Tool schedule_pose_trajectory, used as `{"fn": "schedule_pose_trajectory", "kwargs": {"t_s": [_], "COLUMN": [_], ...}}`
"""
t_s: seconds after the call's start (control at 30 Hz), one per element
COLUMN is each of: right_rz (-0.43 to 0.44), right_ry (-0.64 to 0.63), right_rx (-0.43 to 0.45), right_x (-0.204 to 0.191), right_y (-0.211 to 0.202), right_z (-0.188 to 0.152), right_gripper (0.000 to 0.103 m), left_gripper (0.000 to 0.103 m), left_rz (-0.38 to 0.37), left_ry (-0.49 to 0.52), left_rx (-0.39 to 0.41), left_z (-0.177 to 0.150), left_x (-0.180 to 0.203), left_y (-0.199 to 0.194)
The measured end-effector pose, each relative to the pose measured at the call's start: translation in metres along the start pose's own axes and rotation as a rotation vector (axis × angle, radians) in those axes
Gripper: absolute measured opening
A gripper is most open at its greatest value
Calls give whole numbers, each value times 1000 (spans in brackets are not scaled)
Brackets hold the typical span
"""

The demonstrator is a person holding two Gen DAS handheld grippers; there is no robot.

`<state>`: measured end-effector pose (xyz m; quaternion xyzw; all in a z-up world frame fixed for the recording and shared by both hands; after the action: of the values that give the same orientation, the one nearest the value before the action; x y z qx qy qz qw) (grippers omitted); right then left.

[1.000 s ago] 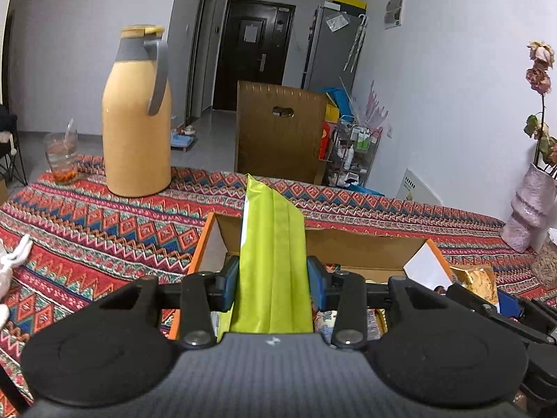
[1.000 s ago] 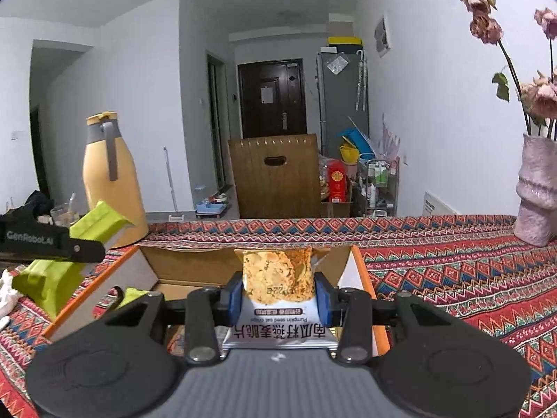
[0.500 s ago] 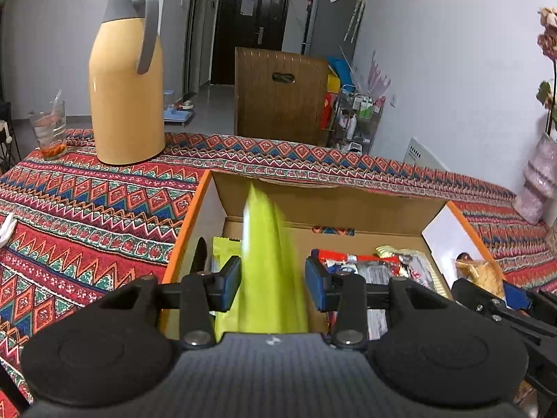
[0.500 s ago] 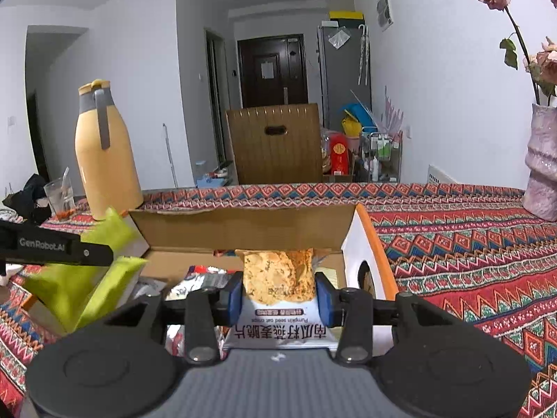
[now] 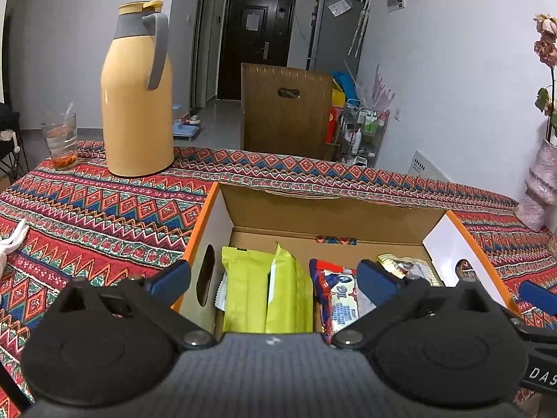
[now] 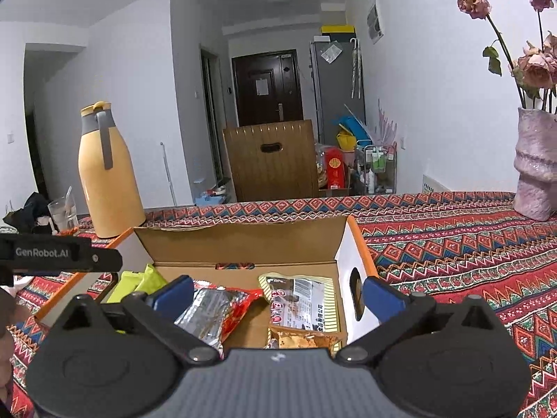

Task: Organize snacks
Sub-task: 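Open both grippers to drop the packets into the box, then move both grippers back over the snack pile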

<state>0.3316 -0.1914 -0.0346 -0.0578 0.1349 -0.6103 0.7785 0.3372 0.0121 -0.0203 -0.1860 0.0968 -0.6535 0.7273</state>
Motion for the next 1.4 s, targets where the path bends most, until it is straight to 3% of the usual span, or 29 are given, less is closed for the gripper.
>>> {"fn": "schedule_pose_trajectory", "kwargs": {"t_s": [0.3, 0.8, 1.07, 1.4], "right_rz": [-8, 15, 22, 18], "right_ry": [-2, -61, -80, -101], "right_rx": [7, 91, 95, 62], "right_x": [0, -21, -28, -29], "right_y": [-6, -51, -87, -132], "right_z": [2, 40, 36, 7], "right_gripper": [103, 103, 103, 103], "left_gripper": [103, 103, 103, 103], "left_rz": [-7, -11, -9, 1], "left_ry": [-5, 0, 18, 31], "left_rx": [27, 107, 120, 107], "left_z": [7, 36, 27, -3], "left_x": [1, 2, -6, -36], "left_y": [-11, -69, -104, -138]}}
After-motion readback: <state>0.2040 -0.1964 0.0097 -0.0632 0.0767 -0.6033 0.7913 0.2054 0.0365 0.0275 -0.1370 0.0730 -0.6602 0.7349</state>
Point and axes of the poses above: each gripper's, at about its wrist camera, not at the fingertips, and y roughly the way its jaws point, x to its right, z to its top, the point moved 9 cm from there along y, roughly the way its jaws point, and after that the axes turned 10 degrees about x, right-handed, at the moved point
